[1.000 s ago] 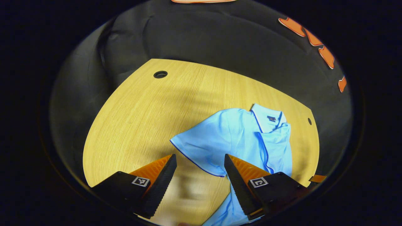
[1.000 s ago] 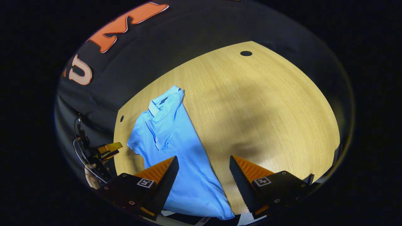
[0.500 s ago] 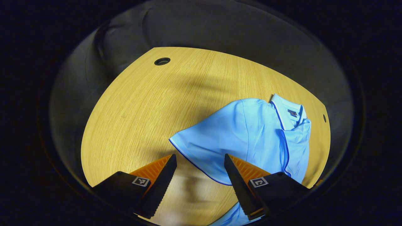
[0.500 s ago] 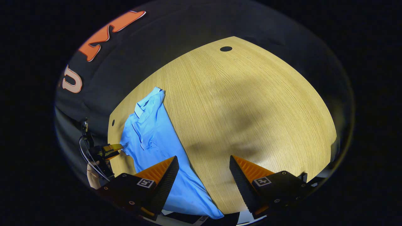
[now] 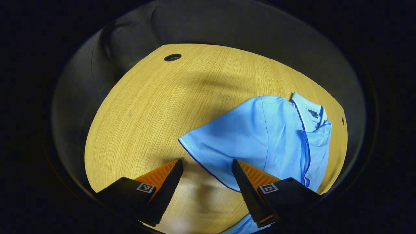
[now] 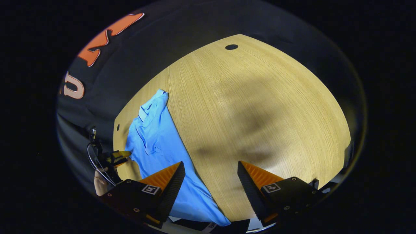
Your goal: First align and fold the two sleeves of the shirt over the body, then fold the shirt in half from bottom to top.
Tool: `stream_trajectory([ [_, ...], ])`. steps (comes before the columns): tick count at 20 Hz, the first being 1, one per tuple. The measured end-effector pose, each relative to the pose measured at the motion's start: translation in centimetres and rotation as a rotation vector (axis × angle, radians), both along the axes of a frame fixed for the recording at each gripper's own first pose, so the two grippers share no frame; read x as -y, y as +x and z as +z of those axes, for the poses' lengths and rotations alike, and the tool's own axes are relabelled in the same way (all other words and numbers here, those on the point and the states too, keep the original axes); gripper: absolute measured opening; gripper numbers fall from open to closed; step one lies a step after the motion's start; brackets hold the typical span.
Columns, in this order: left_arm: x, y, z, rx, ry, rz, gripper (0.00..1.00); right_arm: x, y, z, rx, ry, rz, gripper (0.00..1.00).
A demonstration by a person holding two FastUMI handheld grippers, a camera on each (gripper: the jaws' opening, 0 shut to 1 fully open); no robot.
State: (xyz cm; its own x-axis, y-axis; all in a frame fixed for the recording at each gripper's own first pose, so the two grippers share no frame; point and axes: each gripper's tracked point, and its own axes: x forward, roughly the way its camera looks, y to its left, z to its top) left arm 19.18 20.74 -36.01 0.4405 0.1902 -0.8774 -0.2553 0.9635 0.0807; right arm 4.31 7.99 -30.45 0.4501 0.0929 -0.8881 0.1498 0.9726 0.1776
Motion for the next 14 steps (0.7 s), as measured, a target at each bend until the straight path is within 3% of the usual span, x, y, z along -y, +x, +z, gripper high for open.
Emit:
stream_trajectory([
  [3,0.5,0.3,0.0,0.009,0.001,-0.002,0.96,0.4,-0.2,0.1,-0.004,0.010,-0.014,0.99],
  [4,0.9,0.3,0.0,0.008,-0.001,-0.007,0.78,0.4,-0.2,0.0,-0.005,0.010,-0.017,0.99],
  [5,1.2,0.6,-0.2,0.010,-0.002,-0.019,0.75,0.4,-0.4,0.0,-0.006,0.013,-0.017,0.99],
  [8,2.6,1.0,-0.2,0.000,-0.010,-0.084,0.34,0.2,-0.6,-0.1,-0.007,0.023,-0.019,0.98],
  [10,2.7,1.2,0.0,0.001,-0.008,-0.105,0.13,0.3,-0.7,-0.2,-0.007,0.021,-0.022,0.98],
  [12,2.7,1.7,0.3,0.034,-0.031,-0.100,0.04,0.4,-0.9,-0.2,-0.005,0.021,-0.026,0.98],
  [14,3.6,1.4,1.0,0.043,-0.065,-0.110,0.04,0.3,-0.8,-0.2,-0.002,0.020,-0.021,0.98],
])
